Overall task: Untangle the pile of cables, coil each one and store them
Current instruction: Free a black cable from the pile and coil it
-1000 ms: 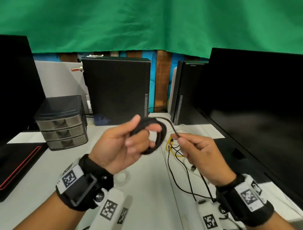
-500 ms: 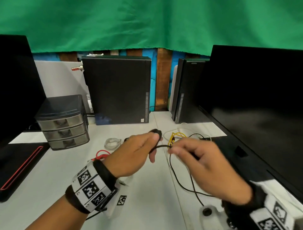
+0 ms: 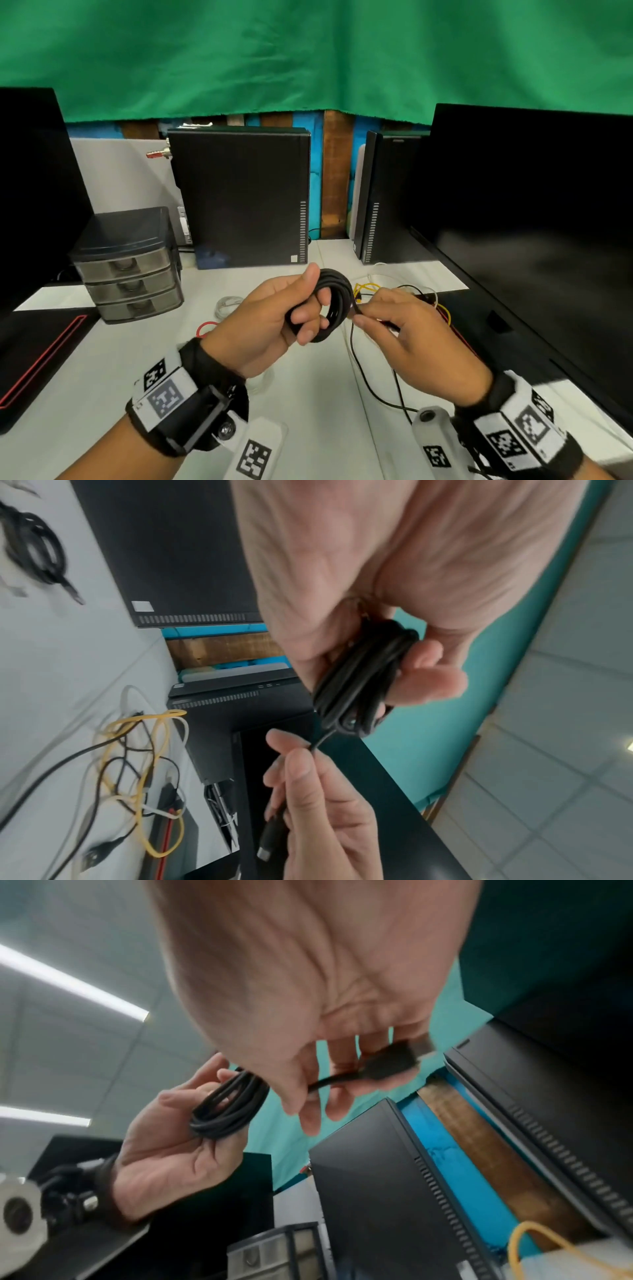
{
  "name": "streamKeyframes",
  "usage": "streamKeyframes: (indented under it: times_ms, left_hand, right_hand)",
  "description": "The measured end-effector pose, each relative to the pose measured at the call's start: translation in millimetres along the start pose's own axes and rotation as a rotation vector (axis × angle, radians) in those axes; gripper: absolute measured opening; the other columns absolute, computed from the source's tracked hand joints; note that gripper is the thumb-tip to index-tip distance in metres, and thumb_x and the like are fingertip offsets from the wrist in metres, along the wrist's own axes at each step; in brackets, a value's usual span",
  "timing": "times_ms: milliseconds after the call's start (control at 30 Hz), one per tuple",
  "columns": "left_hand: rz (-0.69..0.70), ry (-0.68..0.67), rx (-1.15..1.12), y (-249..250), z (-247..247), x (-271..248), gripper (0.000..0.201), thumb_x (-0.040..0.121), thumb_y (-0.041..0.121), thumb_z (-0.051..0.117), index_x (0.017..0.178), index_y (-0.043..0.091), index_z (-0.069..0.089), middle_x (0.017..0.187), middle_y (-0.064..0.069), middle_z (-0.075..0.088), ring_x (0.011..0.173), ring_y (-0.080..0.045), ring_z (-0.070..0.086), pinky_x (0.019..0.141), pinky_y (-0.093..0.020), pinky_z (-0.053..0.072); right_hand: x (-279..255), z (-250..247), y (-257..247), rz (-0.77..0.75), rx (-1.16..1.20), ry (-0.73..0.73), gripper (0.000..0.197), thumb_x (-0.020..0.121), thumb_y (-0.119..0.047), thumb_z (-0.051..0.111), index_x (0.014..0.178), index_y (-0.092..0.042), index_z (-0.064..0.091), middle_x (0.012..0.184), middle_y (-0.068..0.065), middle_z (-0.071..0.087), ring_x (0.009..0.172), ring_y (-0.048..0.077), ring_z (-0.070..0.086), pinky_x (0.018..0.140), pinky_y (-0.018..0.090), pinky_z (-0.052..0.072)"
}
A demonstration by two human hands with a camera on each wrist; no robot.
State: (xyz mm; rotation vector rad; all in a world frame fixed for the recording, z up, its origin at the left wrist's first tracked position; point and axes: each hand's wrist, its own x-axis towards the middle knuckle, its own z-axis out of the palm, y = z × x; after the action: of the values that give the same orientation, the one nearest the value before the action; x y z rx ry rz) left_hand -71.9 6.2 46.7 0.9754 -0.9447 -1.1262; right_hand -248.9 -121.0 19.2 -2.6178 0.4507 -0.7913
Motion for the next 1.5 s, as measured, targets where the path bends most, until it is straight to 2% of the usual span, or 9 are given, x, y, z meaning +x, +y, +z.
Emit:
streamKeyframes:
  times_ms: [133,300,433,533,867,1000,1100,1267,1500]
  left_hand:
    - [-0.056,0.174,-0.041,-6,-2,7,0.043,0.081,0.052,0.054,0.071,0.010,0.055,0.050,0.006,0.029,0.037,-0.006,0.031,0.069,-0.025,0.045]
    - [-0.071,0.190,-0.068,-9,-5,10,0.046,0.080,0.058,0.053,0.060,0.016,0.050,0.055,0.004,0.028,0.036,-0.006,0.026,0.065,-0.025,0.042]
    - [-0.063,0.213,-0.138,-7,-9,12,0.049,0.084,0.059,0.048,0.059,0.017,0.043,0.055,0.003,0.029,0.036,-0.007,0.027,0.066,-0.025,0.042]
    - [-0.056,0.247,-0.140,-6,-9,13,0.053,0.083,0.063,0.044,0.056,0.018,0.040,0.056,0.002,0.029,0.039,-0.008,0.029,0.065,-0.023,0.045]
    - [-0.048,0.308,-0.019,-6,-14,14,0.058,0.099,0.043,0.048,0.047,0.018,0.038,0.055,-0.004,0.029,0.041,-0.013,0.032,0.055,-0.020,0.049]
    - [-0.088,0.266,-0.065,-9,-9,12,0.057,0.094,0.042,0.051,0.044,0.019,0.037,0.051,-0.002,0.029,0.037,-0.011,0.030,0.047,-0.019,0.045]
    - [-0.218,0.183,-0.207,-17,2,9,0.053,0.080,0.044,0.060,0.041,0.018,0.035,0.044,0.001,0.030,0.030,-0.008,0.029,0.038,-0.016,0.035]
    - [-0.250,0.208,-0.205,-26,5,14,0.055,0.076,0.050,0.062,0.042,0.019,0.034,0.044,0.002,0.029,0.031,-0.007,0.027,0.042,-0.016,0.024]
    - [-0.231,0.246,-0.161,-24,1,14,0.059,0.079,0.055,0.059,0.043,0.018,0.032,0.049,0.000,0.032,0.042,-0.010,0.033,0.055,-0.022,0.032]
  right_hand:
    - [-5,5,8,-0.017,-0.353,-0.035,0.035,0.098,-0.046,0.041,0.089,-0.030,0.070,0.084,-0.012,0.049,0.081,0.010,0.042,0.068,0.030,0.043]
    - [-1,6,8,0.113,-0.055,-0.048,0.027,0.099,-0.029,0.058,0.078,-0.016,0.067,0.075,-0.003,0.059,0.074,0.016,0.055,0.070,0.035,0.048]
    - [1,1,-3,0.149,0.183,0.029,0.017,0.096,-0.020,0.065,0.081,-0.021,0.074,0.077,-0.009,0.067,0.073,0.009,0.060,0.062,0.014,0.043]
    - [1,-2,-8,0.164,0.233,0.032,0.019,0.095,-0.020,0.066,0.078,-0.024,0.073,0.078,-0.008,0.065,0.075,0.011,0.060,0.063,0.012,0.040]
    - [4,-12,-2,0.250,0.385,0.138,0.013,0.092,-0.016,0.071,0.083,-0.021,0.079,0.076,-0.004,0.062,0.069,0.013,0.061,0.056,0.019,0.046]
    - [4,-10,-3,0.312,0.376,0.144,0.012,0.090,-0.009,0.072,0.084,-0.018,0.078,0.075,-0.002,0.070,0.068,0.012,0.067,0.059,0.025,0.057]
    - [6,1,-11,0.442,0.656,0.226,0.011,0.089,0.000,0.071,0.084,-0.009,0.074,0.073,0.008,0.074,0.067,0.018,0.073,0.060,0.026,0.059]
    - [6,12,-23,0.591,1.125,0.257,0.005,0.086,0.000,0.069,0.090,0.003,0.071,0.074,0.020,0.072,0.063,0.021,0.073,0.056,0.021,0.056]
    - [7,13,-21,0.638,1.285,0.249,0.023,0.071,-0.016,0.071,0.090,-0.003,0.072,0.073,0.013,0.072,0.064,0.017,0.072,0.054,0.019,0.055]
